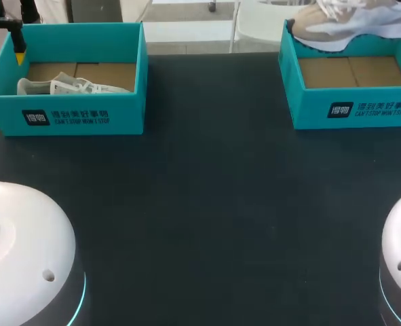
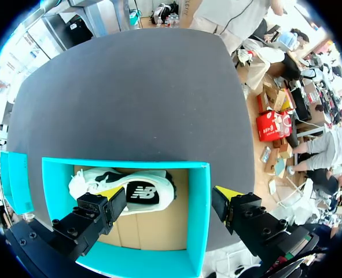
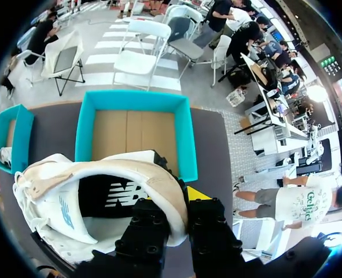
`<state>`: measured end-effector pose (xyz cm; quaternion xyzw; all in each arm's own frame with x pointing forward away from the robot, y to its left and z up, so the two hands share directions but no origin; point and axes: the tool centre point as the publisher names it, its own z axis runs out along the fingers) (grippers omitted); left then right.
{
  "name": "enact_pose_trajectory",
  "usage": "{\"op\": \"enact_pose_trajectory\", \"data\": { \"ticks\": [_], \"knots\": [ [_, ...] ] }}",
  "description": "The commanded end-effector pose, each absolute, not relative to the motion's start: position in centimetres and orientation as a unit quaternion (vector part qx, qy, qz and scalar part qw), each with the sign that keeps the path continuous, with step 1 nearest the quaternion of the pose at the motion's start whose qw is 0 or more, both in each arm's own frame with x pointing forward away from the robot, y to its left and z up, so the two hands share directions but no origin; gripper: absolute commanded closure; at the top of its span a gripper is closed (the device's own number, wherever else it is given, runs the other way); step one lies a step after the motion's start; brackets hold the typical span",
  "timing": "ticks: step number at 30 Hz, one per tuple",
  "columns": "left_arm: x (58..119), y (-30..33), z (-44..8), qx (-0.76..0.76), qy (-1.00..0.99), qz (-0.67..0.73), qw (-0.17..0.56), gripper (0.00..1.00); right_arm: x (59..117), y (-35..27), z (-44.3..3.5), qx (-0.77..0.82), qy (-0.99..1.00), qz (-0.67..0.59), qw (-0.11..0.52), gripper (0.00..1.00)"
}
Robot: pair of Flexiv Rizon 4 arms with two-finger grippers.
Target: Take the shoe out of the shoebox, open the shoe tongue, remove and reinsert the insole, then place the shoe into the shoebox
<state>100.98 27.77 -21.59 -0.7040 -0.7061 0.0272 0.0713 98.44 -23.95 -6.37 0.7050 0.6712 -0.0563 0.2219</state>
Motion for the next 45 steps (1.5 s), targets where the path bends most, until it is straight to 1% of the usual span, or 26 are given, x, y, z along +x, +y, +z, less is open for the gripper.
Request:
{"op": "enact_pose_trajectory", "data": {
  "ticks": [1,5,11,12,13,14,15,22,24,28,35,38,45],
  "knots": [
    [100.9,27.8,-21.5,-0.704,-0.706,0.026,0.072,0.0,98.2,-24.1,-6.3,0.704,0.672,-0.049,0.226,1.0],
    [100.9,27.8,-21.5,-0.704,-0.706,0.026,0.072,0.0,98.2,-24.1,-6.3,0.704,0.672,-0.049,0.226,1.0],
    [100.9,27.8,-21.5,-0.704,-0.706,0.026,0.072,0.0,95.6,-19.1,-6.5,0.714,0.659,-0.093,0.215,1.0],
    [100.9,27.8,-21.5,-0.704,-0.706,0.026,0.072,0.0,95.0,-17.8,-6.2,0.717,0.653,-0.09,0.226,1.0],
    [100.9,27.8,-21.5,-0.704,-0.706,0.026,0.072,0.0,94.6,-16.8,-6.3,0.722,0.651,-0.097,0.214,1.0],
    [100.9,27.8,-21.5,-0.704,-0.706,0.026,0.072,0.0,94.1,-15.7,-6.1,0.723,0.646,-0.096,0.225,1.0],
    [100.9,27.8,-21.5,-0.704,-0.706,0.026,0.072,0.0,93.7,-14.7,-6.0,0.721,0.65,-0.095,0.22,1.0],
    [100.9,27.8,-21.5,-0.704,-0.706,0.026,0.072,0.0,90.1,-9.0,-4.8,0.738,0.63,-0.085,0.226,1.0],
    [100.9,27.8,-21.5,-0.704,-0.706,0.026,0.072,0.0,88.7,-7.5,-4.7,0.751,0.619,-0.075,0.219,1.0],
    [100.9,27.8,-21.5,-0.704,-0.706,0.026,0.072,0.0,85.8,-5.2,-4.6,0.764,0.598,-0.092,0.223,1.0],
    [100.9,27.8,-21.5,-0.704,-0.706,0.026,0.072,0.0,82.3,-1.8,-5.3,0.786,0.576,-0.094,0.202,1.0],
    [100.9,27.8,-21.5,-0.704,-0.706,0.026,0.072,0.0,81.4,-0.8,-5.8,0.795,0.562,-0.104,0.203,1.0],
    [100.9,27.8,-21.5,-0.704,-0.706,0.026,0.072,0.0,81.2,-0.5,-5.9,0.791,0.57,-0.105,0.196,1.0]
  ]
}}
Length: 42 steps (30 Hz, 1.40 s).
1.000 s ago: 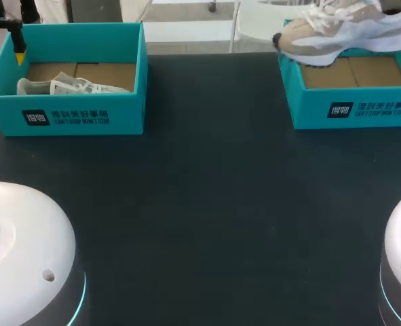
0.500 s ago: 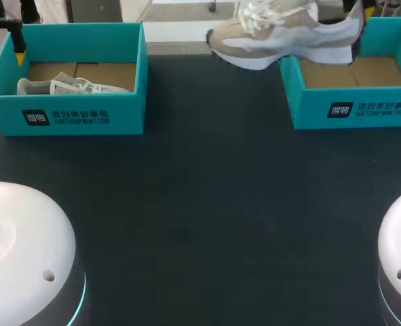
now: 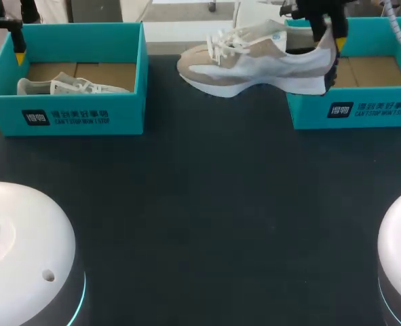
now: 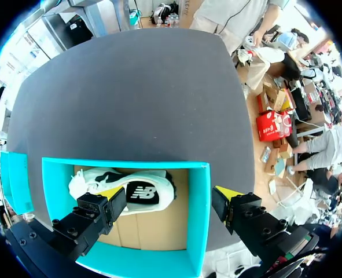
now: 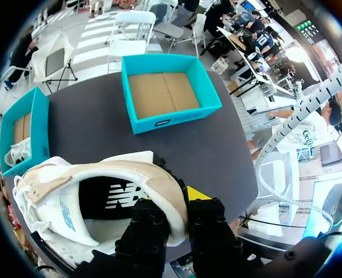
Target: Take the shoe out of the shoebox, open the shoe tongue, remove and reinsert the insole, then place the shoe into the shoebox
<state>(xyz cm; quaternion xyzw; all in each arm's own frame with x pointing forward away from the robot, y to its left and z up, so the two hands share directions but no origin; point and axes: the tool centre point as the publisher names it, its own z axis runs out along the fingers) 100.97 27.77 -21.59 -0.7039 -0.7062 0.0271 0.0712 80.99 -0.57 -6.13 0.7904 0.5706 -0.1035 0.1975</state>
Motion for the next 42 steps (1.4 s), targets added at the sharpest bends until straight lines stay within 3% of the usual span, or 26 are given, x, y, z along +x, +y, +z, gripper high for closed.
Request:
{"op": "enact_pose_trajectory", "data": {
  "ticks": [1,17,42],
  "knots": [
    [100.9,27.8,-21.5,-0.704,-0.706,0.026,0.072,0.0,81.2,-0.5,-5.9,0.791,0.57,-0.105,0.196,1.0],
    [100.9,27.8,-21.5,-0.704,-0.706,0.026,0.072,0.0,81.2,-0.5,-5.9,0.791,0.57,-0.105,0.196,1.0],
    [100.9,27.8,-21.5,-0.704,-0.706,0.026,0.072,0.0,68.6,13.3,-13.1,0.804,0.549,-0.114,0.198,1.0]
  ]
}}
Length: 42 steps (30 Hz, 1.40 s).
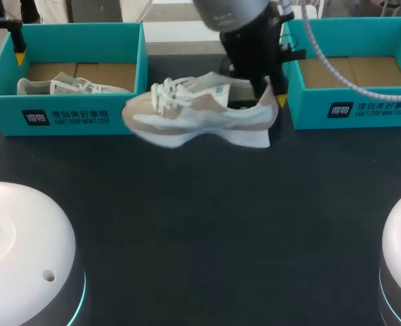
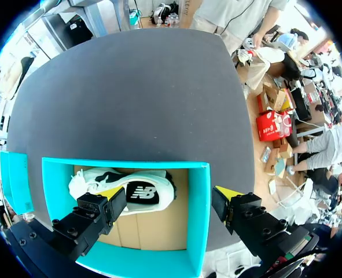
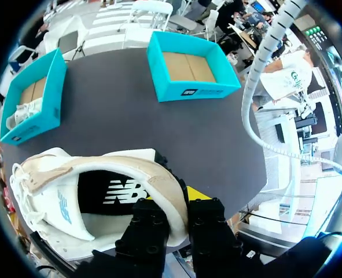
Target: Take the shoe out of the shoebox, open the shoe tongue, remove and reinsert the insole, then place the shoe into the shoebox
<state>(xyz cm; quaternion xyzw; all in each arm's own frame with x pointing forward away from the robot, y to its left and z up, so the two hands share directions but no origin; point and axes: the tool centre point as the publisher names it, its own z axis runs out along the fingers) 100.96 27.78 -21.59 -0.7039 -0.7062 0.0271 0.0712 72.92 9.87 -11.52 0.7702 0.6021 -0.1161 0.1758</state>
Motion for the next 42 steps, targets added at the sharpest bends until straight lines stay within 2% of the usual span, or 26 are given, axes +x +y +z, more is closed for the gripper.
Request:
{"op": "enact_pose_trajectory", "data": {
  "ticks": [1,16,23,30,35,37,42],
  "knots": [
    [100.9,27.8,-21.5,-0.704,-0.706,0.026,0.072,0.0,68.3,13.4,-13.6,0.81,0.545,-0.105,0.19,1.0],
    [100.9,27.8,-21.5,-0.704,-0.706,0.026,0.072,0.0,65.2,13.7,-25.5,0.838,0.494,-0.127,0.196,1.0],
    [100.9,27.8,-21.5,-0.704,-0.706,0.026,0.072,0.0,65.0,14.2,-29.0,0.855,0.469,-0.115,0.189,1.0],
    [100.9,27.8,-21.5,-0.704,-0.706,0.026,0.072,0.0,66.1,14.1,-31.1,0.88,0.432,-0.081,0.181,1.0],
    [100.9,27.8,-21.5,-0.704,-0.706,0.026,0.072,0.0,67.7,13.8,-31.7,0.89,0.409,-0.052,0.195,1.0],
    [100.9,27.8,-21.5,-0.704,-0.706,0.026,0.072,0.0,68.3,13.6,-31.7,0.894,0.389,-0.048,0.22,1.0],
    [100.9,27.8,-21.5,-0.704,-0.706,0.026,0.072,0.0,69.4,13.0,-32.3,0.908,0.353,-0.029,0.224,1.0]
  ]
}}
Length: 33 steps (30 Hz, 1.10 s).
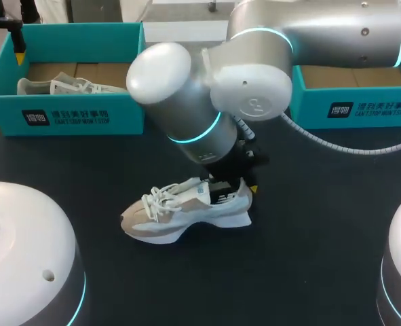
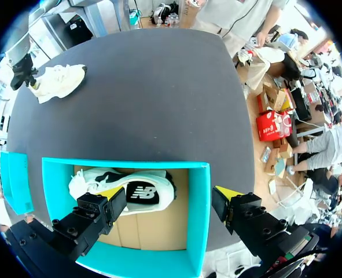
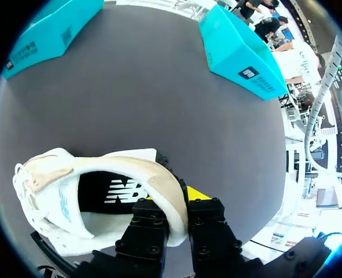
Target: Take the shoe out of the shoebox, open the shoe tongue, remove and reinsert the insole, then place the shoe into the shoebox
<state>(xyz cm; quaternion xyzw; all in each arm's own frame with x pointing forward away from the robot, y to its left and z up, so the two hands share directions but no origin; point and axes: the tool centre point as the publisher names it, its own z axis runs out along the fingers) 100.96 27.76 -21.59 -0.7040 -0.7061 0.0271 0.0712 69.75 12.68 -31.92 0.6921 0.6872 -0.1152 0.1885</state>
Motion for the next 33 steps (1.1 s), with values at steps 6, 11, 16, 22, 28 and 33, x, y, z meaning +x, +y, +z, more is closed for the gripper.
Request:
{"op": "enact_pose_trajectory", "data": {
  "ticks": [6,11,16,22,28,33],
  "knots": [
    [100.9,27.8,-21.5,-0.704,-0.706,0.026,0.072,0.0,70.1,12.6,-34.0,0.916,0.338,-0.022,0.215,1.0],
    [100.9,27.8,-21.5,-0.704,-0.706,0.026,0.072,0.0,70.0,12.3,-35.3,0.92,0.33,-0.029,0.212,1.0],
    [100.9,27.8,-21.5,-0.704,-0.706,0.026,0.072,0.0,69.7,12.0,-35.9,0.919,0.324,-0.032,0.221,1.0],
    [100.9,27.8,-21.5,-0.704,-0.706,0.026,0.072,0.0,69.7,11.6,-36.5,0.921,0.321,-0.032,0.218,0.47],
    [100.9,27.8,-21.5,-0.704,-0.706,0.026,0.072,0.0,69.8,11.6,-35.1,0.922,0.32,-0.023,0.218,0.0],
    [100.9,27.8,-21.5,-0.704,-0.706,0.026,0.072,0.0,69.8,12.1,-31.8,0.917,0.339,0.01,0.211,0.0]
  ]
}}
